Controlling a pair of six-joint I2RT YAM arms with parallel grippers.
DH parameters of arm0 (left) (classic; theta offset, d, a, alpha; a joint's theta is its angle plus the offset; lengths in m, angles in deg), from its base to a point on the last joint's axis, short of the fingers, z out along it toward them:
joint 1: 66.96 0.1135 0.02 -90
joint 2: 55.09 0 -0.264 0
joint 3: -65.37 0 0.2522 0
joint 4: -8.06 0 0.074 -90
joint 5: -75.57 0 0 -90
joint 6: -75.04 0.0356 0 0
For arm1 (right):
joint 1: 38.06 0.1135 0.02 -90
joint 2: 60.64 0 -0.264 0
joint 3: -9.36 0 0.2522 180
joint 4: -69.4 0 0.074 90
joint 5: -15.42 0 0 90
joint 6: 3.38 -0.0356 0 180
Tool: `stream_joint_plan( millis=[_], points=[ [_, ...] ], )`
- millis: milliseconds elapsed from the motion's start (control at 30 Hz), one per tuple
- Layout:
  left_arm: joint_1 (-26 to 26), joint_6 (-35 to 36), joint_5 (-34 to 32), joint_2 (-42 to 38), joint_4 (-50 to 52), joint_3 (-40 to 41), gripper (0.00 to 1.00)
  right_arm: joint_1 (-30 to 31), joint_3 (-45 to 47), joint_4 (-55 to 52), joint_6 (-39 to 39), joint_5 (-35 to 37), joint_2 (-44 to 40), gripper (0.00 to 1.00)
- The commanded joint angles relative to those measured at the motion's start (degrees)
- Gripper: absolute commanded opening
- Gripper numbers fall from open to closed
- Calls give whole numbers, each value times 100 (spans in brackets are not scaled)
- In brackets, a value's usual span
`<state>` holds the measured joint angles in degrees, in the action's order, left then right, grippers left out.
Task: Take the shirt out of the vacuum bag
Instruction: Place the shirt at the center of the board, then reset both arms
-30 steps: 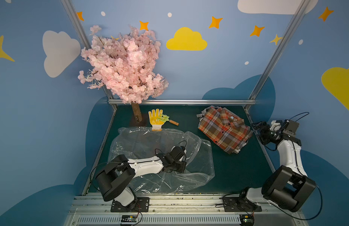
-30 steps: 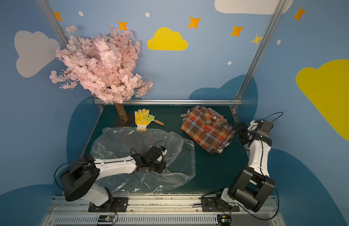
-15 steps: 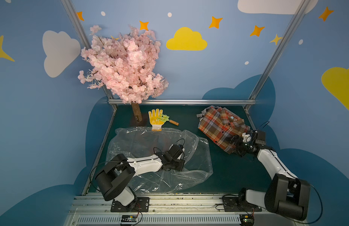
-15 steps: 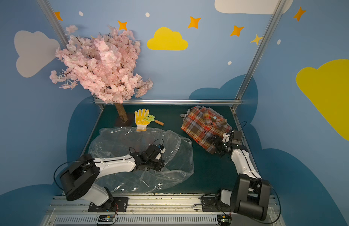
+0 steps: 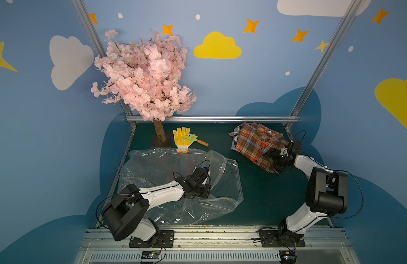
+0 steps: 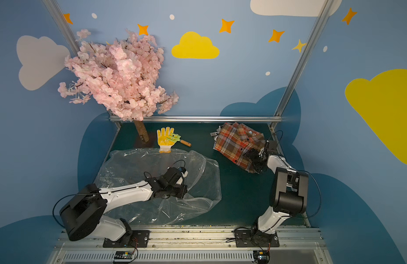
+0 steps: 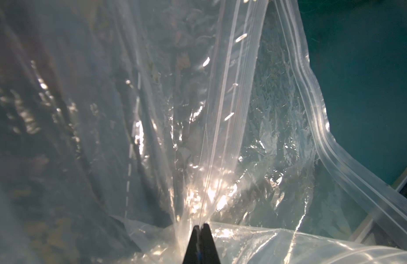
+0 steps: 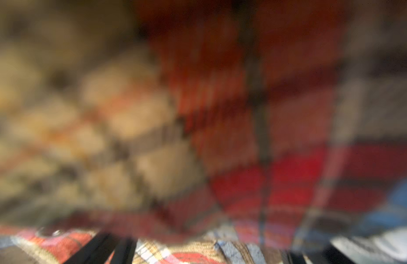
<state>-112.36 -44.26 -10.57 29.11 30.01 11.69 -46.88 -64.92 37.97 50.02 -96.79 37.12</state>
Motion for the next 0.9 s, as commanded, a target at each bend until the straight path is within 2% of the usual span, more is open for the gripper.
stream_joint_plan(
  millis=[0, 267, 500, 600, 867],
  points=[
    [67, 109, -78, -130, 193, 144, 3, 161, -614, -56, 304, 358, 246, 89],
    [123, 93, -33, -141, 164, 198, 3, 476, -1690, -565, 793, 570, 929, 89],
    [120, 52, 27, 93, 97, 13, 3, 581, -1906, -428, 1054, 590, 785, 89],
    [125, 85, 69, 353, 52, -237, 3, 634, -1739, -284, 1083, 549, 420, 89],
    [208, 407, 255, 1146, 142, -1195, 3, 627, -735, 77, 1035, 236, -1367, 90]
  ],
)
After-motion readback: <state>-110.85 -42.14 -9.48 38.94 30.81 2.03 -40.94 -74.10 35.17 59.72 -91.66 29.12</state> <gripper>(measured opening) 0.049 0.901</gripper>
